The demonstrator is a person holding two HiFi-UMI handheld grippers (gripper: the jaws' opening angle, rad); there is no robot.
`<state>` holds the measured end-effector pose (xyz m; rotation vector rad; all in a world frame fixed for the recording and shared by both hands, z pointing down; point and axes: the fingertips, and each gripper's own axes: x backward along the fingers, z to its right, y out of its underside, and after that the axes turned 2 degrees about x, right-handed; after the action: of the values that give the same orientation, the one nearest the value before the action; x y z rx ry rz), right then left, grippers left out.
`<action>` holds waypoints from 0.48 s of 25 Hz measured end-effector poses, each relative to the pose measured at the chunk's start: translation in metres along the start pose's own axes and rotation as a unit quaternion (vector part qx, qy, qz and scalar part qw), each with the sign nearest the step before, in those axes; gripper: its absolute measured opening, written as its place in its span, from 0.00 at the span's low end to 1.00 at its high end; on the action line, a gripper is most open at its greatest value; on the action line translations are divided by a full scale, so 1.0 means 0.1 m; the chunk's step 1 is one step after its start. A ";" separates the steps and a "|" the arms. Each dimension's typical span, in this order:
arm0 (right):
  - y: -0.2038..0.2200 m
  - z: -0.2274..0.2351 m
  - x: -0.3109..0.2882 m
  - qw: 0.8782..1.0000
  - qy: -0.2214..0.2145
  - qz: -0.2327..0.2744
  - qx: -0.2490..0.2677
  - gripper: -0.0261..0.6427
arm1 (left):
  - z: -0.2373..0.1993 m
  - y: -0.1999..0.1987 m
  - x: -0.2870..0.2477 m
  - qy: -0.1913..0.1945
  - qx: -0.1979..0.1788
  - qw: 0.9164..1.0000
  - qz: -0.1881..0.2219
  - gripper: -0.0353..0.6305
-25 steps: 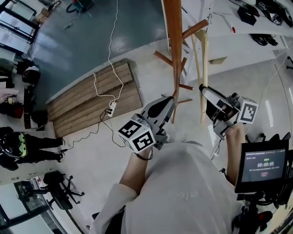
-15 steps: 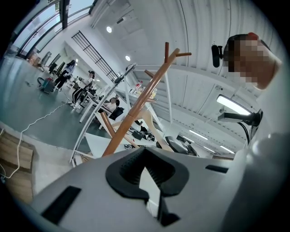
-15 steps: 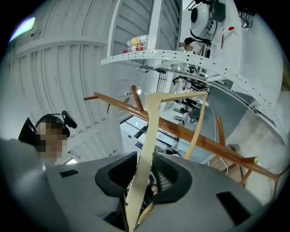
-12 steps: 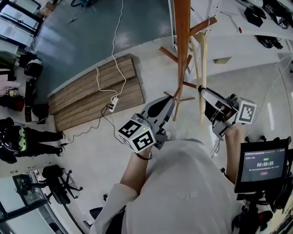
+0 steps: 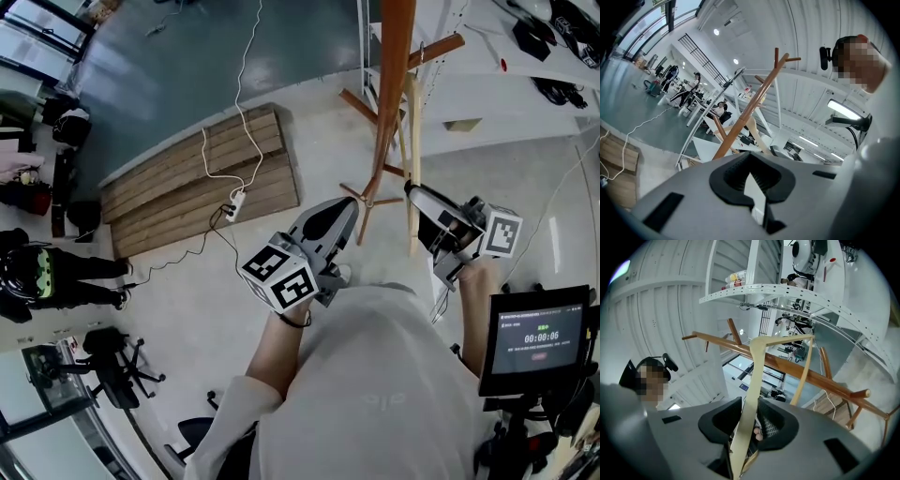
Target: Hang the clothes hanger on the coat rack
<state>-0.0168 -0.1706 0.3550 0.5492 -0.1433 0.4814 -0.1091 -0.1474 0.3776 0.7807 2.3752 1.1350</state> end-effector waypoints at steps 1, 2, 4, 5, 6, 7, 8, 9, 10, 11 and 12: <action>0.01 0.00 -0.01 1.000 -0.001 -0.002 -0.001 0.21 | -0.01 -0.01 0.02 -0.002 0.000 1.000 0.001 0.06; 0.03 0.01 -0.03 1.000 -0.001 -0.004 -0.003 0.21 | -0.01 -0.01 0.03 -0.004 0.001 1.000 0.003 0.06; 0.07 0.01 -0.05 1.000 -0.001 -0.007 -0.006 0.21 | -0.01 -0.01 0.06 -0.007 0.001 1.000 0.004 0.06; 0.08 0.01 -0.06 1.000 -0.001 -0.007 -0.007 0.21 | -0.01 -0.02 0.07 -0.008 0.001 1.000 0.004 0.06; 0.08 0.02 -0.07 1.000 -0.001 -0.008 -0.007 0.21 | -0.01 -0.02 0.08 -0.009 0.001 1.000 0.004 0.06; 0.08 0.02 -0.08 1.000 -0.001 -0.007 -0.007 0.21 | -0.02 -0.03 0.10 -0.011 0.001 1.000 0.005 0.06; 0.08 0.02 -0.09 1.000 -0.001 -0.007 -0.007 0.21 | -0.02 -0.04 0.11 -0.013 0.003 1.000 0.007 0.06; 0.08 0.02 -0.10 1.000 -0.001 -0.008 -0.007 0.21 | -0.03 -0.05 0.13 -0.015 0.003 1.000 0.008 0.06; 0.08 0.02 -0.10 1.000 -0.001 -0.008 -0.007 0.21 | -0.04 -0.05 0.14 -0.017 0.004 1.000 0.009 0.06; 0.08 0.02 -0.10 1.000 -0.001 -0.009 -0.006 0.21 | -0.04 -0.06 0.15 -0.018 0.003 1.000 0.010 0.06; 0.08 0.02 -0.11 1.000 -0.001 -0.010 -0.006 0.21 | -0.04 -0.06 0.16 -0.019 0.003 1.000 0.011 0.06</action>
<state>-0.0300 -0.1703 0.3578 0.5389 -0.1424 0.4612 -0.1252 -0.1430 0.3735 0.8262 2.3455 1.1118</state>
